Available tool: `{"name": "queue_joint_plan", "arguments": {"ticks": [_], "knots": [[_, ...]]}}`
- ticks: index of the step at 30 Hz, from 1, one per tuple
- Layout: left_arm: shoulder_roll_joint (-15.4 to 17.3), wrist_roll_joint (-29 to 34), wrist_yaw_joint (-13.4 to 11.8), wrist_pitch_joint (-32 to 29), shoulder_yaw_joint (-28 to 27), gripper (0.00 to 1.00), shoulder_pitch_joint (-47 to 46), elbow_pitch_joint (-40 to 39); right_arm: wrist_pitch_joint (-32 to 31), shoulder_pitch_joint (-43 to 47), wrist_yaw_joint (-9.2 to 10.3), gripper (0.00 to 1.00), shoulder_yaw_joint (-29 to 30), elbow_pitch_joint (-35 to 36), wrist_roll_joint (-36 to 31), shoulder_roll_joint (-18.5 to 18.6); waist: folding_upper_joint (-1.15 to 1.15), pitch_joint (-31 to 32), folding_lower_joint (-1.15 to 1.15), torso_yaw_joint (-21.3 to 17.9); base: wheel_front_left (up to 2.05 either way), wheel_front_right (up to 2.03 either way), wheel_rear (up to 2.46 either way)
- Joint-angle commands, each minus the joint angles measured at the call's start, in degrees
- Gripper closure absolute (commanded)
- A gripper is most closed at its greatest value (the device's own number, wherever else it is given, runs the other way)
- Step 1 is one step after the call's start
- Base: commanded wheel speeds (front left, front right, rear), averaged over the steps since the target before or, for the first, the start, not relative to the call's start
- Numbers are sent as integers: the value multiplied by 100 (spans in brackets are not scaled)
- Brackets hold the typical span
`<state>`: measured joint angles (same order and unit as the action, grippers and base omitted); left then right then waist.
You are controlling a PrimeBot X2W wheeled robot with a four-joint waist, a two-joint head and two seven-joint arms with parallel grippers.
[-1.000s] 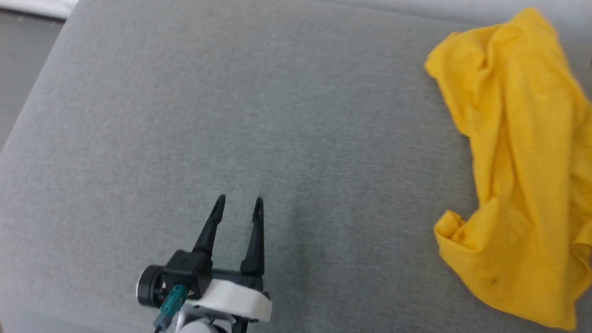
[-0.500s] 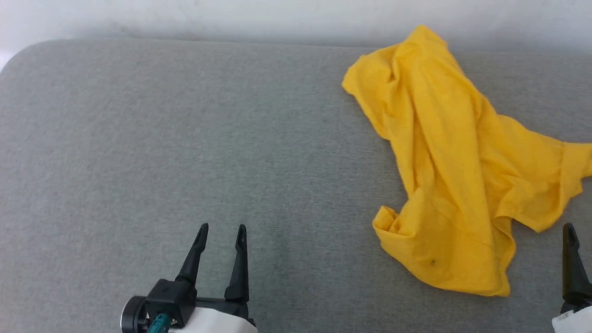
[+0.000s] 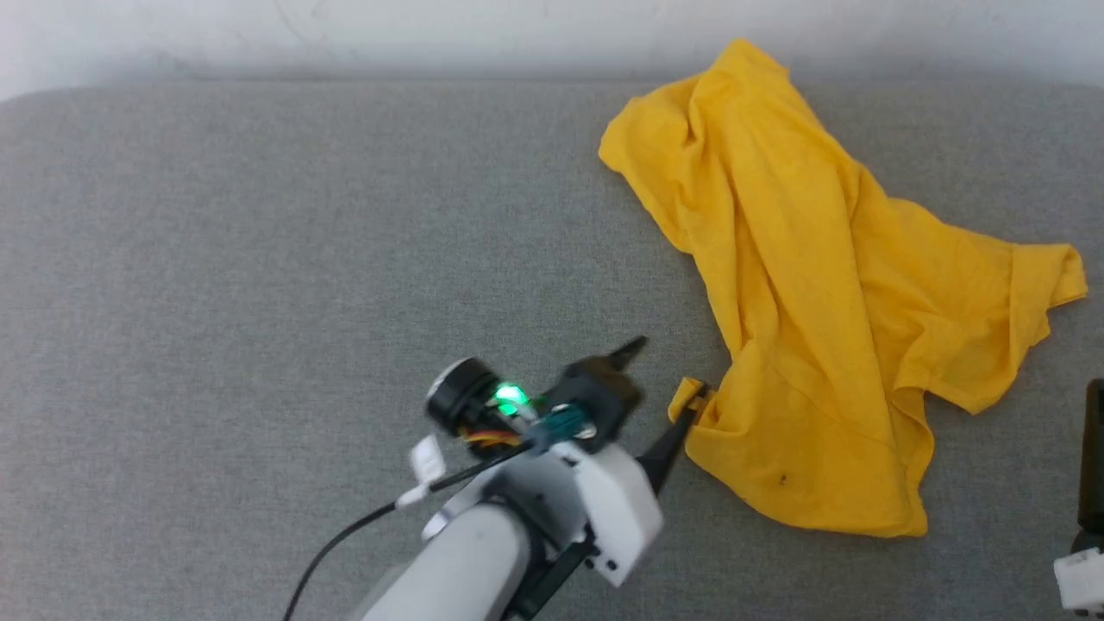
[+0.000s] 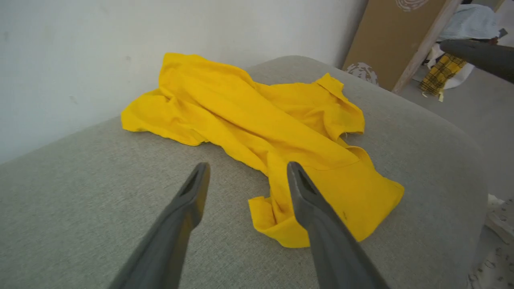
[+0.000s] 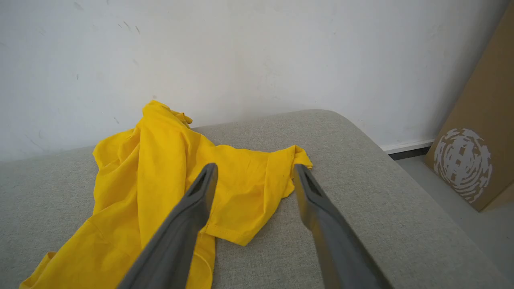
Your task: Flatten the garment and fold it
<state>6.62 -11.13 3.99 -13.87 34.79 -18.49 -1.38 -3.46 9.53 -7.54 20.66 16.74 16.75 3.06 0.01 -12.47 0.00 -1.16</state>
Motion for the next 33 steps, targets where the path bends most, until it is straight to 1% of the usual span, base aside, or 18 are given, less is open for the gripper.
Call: {"name": "queue_joint_plan", "arguments": {"ticks": [1, 6, 10, 12, 13, 14, 16, 18, 19, 20, 21, 22, 24, 26, 28, 32, 33], "knots": [[-57, 12, 88, -169, 148, 0, -262, 211, 19, -116, 5, 0, -16, 30, 51, -17, -1, -201, 0, -20, 0, 0, 0], [-232, -33, 183, -519, 497, 0, -806, 1061, 34, -260, 5, 0, -150, -14, 104, -18, -1, -453, 0, -207, 0, 0, 0], [-273, 79, 77, -702, 595, 0, -1065, 1768, 65, -328, 5, 0, -236, -123, 141, -18, -1, -564, 0, -369, 0, 0, 0], [-293, 30, 5, -814, 588, 0, -1095, 2080, 84, -347, 5, 0, -263, -184, 158, -18, -1, -580, 0, -435, 0, 0, 0], [-300, 14, -19, -863, 600, 55, -1105, 2203, 94, -354, 5, 0, -273, -212, 161, -18, -1, -576, 0, -461, 0, 0, 0], [-307, 1, -32, -880, 616, 100, -1113, 2296, 103, -355, 5, 0, -281, -236, 161, -18, -1, -567, 0, -480, 0, 0, 0], [-326, -166, -69, -881, 577, 100, -1050, 2414, 118, -342, 5, 0, -272, -282, 163, -18, -1, -514, 0, -489, 0, 0, 0], [-343, -363, -189, -756, 470, 100, -962, 2394, 110, -314, 5, 0, -239, -314, 150, -18, -1, -421, 0, -454, 0, 0, 0], [-343, -363, -189, -756, 470, 100, -962, 2394, 110, -314, 5, 0, -239, -314, 150, -18, -1, -421, 0, -454, 0, 0, 0], [-352, -563, -385, -567, 279, 100, -840, 2237, 89, -300, 5, 0, -246, -319, 142, -18, -1, -297, 0, -404, 0, 0, 0], [-353, -654, -497, -472, 151, 100, -759, 2110, 77, -291, 5, 0, -249, -312, 135, -18, -1, -230, 0, -370, 0, 0, 0], [-353, -654, -497, -472, 151, 100, -759, 2110, 77, -291, 5, 0, -249, -312, 135, -18, -1, -230, 0, -370, 0, 0, 0], [-290, -890, -754, -309, -225, 100, -526, 1732, 40, -267, 5, 0, -240, -297, 131, -18, -1, -101, 0, -278, 0, 0, 0], [-37, -1002, -1051, -200, -626, 100, -245, 1194, -8, -228, 5, 0, -225, -273, 116, -18, -1, 14, 0, -169, 0, 0, 0], [302, -1073, -1401, -182, -1073, 100, 148, 534, -57, -163, 5, 0, -201, -236, 109, -18, -1, 94, 0, -52, 0, 0, 0], [944, -1196, -2186, -327, -2054, 100, 1299, -837, -144, -67, 5, 0, -169, -163, 109, -18, -1, 160, 0, 154, 0, 0, 0], [1026, -1223, -2369, -367, -2250, 100, 1631, -1123, -159, -47, 5, 0, -161, -145, 112, -18, -1, 164, 0, 200, 0, 0, 0]]}}
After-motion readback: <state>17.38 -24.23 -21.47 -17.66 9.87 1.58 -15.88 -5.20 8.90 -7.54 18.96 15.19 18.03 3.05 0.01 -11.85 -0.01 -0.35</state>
